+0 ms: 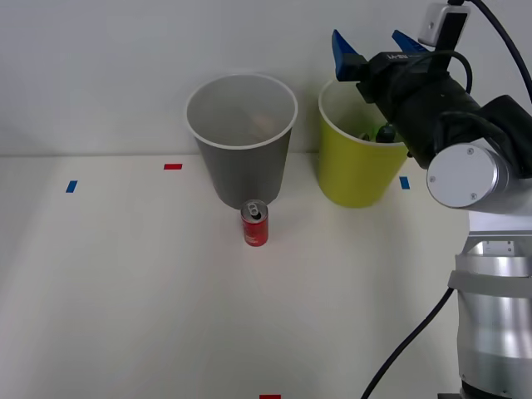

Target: Put cans in the gray bin, plastic bottles in the light green bin

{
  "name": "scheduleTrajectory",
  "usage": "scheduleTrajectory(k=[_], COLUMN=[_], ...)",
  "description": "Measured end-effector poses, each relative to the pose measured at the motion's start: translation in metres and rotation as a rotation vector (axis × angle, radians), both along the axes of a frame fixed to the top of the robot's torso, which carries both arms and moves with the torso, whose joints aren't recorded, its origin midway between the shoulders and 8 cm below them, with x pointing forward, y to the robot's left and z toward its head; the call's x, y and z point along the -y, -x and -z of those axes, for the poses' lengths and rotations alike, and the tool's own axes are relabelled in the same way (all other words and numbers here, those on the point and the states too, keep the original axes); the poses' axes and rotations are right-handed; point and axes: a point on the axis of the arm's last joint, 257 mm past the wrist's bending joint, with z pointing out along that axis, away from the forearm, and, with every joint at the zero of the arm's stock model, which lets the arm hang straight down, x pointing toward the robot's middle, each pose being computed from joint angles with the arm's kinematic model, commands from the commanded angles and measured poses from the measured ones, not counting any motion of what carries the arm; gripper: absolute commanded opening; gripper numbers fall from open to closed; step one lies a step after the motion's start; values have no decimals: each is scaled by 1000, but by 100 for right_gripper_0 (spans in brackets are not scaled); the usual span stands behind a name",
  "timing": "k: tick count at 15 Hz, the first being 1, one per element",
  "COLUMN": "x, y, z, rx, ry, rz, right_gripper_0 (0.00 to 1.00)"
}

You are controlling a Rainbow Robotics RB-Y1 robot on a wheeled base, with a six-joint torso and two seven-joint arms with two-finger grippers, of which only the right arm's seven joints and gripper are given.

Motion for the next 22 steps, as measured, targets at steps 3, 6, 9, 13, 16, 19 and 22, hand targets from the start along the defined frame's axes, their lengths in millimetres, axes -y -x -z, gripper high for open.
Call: scheduleTrajectory(k=[3,6,9,13,16,19,22], x=[-5,-7,1,25,31,44,57], y=[29,78,129,176,220,254,282], z=[9,19,34,57,86,113,144], rx=[4,10,-4,43,4,-41,-104], ry=[-3,-13,-12,-85,-91,9,133], rz=[-16,-30,-25,63,100,176,251], right_gripper_0=[100,100,100,100,100,100,100])
